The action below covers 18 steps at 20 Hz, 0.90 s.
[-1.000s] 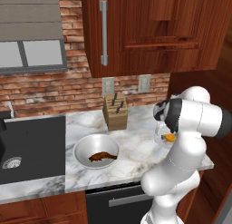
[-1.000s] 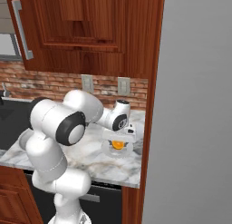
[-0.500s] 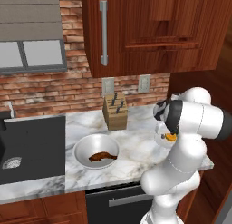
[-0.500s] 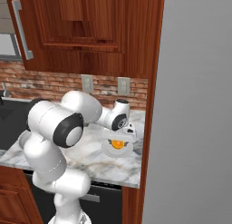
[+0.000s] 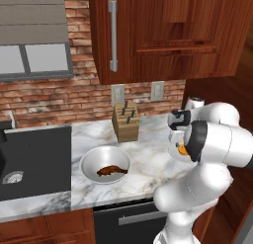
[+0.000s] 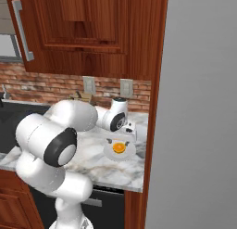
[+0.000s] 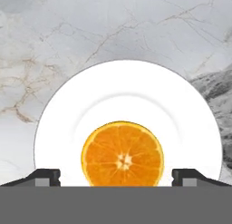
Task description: Remove the orange from the bowl and place it on the small plate. Then place the bowl with only the chicken drumstick in the microwave, close the door, and press the start button to microwave the chicken drumstick.
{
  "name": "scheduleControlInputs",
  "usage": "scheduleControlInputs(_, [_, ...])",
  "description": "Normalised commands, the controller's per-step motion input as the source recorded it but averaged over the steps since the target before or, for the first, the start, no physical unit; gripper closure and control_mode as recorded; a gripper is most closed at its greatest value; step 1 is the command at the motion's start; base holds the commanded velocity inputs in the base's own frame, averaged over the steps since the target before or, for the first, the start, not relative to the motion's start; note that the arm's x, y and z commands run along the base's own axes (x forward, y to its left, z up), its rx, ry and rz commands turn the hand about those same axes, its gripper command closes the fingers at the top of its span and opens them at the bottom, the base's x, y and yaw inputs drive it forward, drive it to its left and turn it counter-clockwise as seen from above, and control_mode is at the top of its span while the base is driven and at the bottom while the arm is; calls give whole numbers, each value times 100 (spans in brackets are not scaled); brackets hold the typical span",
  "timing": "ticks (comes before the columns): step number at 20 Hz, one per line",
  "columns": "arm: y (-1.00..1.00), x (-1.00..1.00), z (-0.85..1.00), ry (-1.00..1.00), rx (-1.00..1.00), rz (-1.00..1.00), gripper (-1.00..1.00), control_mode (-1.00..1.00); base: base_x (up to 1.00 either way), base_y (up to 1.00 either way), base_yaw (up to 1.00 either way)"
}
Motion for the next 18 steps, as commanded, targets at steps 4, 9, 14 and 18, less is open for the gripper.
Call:
scheduleControlInputs(4, [28, -33, 78, -14, -3, -2, -100, -100, 0, 0, 0])
scheduleControlInputs(9, [74, -43, 74, -12, -4, 0, -100, -100, 0, 0, 0])
scheduleControlInputs(14, [100, -28, 10, 1, -1, 0, -100, -100, 0, 0, 0])
scheduleControlInputs(18, [100, -39, -1, 0, 0, 0, -100, -100, 0, 0, 0])
